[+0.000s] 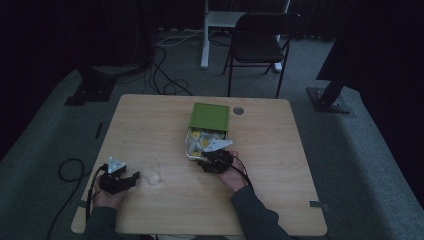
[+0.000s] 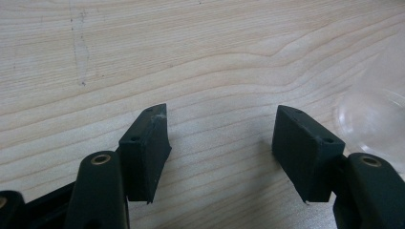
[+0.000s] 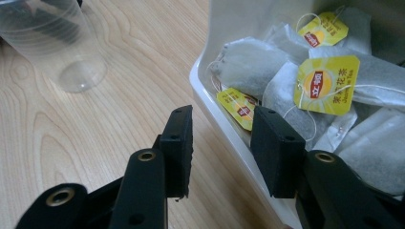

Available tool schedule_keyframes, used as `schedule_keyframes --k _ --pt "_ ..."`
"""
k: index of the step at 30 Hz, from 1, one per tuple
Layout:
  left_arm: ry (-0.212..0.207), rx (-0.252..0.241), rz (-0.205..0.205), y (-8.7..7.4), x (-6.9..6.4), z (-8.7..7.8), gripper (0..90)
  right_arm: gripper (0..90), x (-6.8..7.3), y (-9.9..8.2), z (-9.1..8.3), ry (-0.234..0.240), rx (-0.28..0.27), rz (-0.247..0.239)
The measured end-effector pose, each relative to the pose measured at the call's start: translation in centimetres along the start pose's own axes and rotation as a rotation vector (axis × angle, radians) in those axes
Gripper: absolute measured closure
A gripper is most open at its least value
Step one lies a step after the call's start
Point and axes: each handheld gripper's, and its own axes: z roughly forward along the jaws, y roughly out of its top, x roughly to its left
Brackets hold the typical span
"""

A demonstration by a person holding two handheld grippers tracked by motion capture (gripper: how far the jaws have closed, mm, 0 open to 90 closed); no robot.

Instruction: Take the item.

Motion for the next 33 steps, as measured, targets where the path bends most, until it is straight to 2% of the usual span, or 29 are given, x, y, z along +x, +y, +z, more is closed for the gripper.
schedule_keyframes --k 7,13,22,33 --pt "0.0 0.0 0.001 0.0 0.0 0.0 38.5 58.4 -0.2 1.0 -0.4 -0.019 -0.038 0.013" --pt "0.0 0.0 0.001 0.0 0.0 0.0 38.5 57.5 -0.8 2.3 -0.7 -0.058 -0.069 0.033" --pt "0.0 0.0 0.0 0.0 0.0 0.0 38.5 55.1 -1.8 3.0 -0.6 -0.099 -0.082 0.06" --pt "0.0 0.0 0.0 0.0 0.0 0.0 38.5 56.2 -2.5 3.8 -0.4 -0.143 -0.071 0.058"
